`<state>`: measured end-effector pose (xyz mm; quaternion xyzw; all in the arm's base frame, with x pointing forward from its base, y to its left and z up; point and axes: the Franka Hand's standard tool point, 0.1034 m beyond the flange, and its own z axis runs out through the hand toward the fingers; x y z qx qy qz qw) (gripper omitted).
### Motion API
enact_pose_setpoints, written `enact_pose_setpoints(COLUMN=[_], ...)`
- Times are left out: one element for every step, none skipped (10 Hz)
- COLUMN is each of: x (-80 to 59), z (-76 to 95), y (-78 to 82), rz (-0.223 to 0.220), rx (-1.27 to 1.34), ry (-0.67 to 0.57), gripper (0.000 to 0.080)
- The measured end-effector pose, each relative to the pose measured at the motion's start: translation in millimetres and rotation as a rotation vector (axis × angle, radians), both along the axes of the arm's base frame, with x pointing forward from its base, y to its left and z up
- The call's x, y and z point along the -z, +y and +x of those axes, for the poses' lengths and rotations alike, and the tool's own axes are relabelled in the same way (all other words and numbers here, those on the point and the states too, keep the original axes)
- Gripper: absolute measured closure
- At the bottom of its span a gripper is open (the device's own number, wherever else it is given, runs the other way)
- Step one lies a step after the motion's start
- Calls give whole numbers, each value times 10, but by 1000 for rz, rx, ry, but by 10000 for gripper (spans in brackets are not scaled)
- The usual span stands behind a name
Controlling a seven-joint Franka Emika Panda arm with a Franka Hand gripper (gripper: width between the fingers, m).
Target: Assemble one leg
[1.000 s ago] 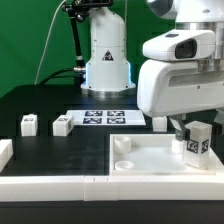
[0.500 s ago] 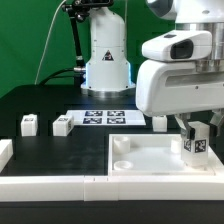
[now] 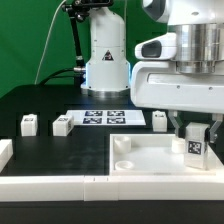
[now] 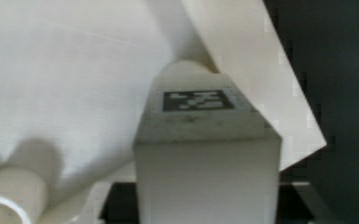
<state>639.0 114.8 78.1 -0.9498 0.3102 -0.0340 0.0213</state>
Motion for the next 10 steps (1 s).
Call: enact_pose_setpoints(x=[0, 2, 2, 3, 3, 3, 1, -6, -9, -8], z=[4, 9, 11, 8, 7, 7, 4, 4, 4, -4], y=[-10, -33, -32, -25, -22, -18, 5, 33, 50, 88], rz=[9, 23, 31, 40, 36, 34, 32, 26, 19, 11], rx=[60, 156, 207, 274, 227, 188, 155, 62, -53, -180], ry=[2, 8, 10, 13, 11, 10, 10, 8, 5, 2], gripper=[509, 509, 509, 504, 504, 284, 284, 178, 158, 158])
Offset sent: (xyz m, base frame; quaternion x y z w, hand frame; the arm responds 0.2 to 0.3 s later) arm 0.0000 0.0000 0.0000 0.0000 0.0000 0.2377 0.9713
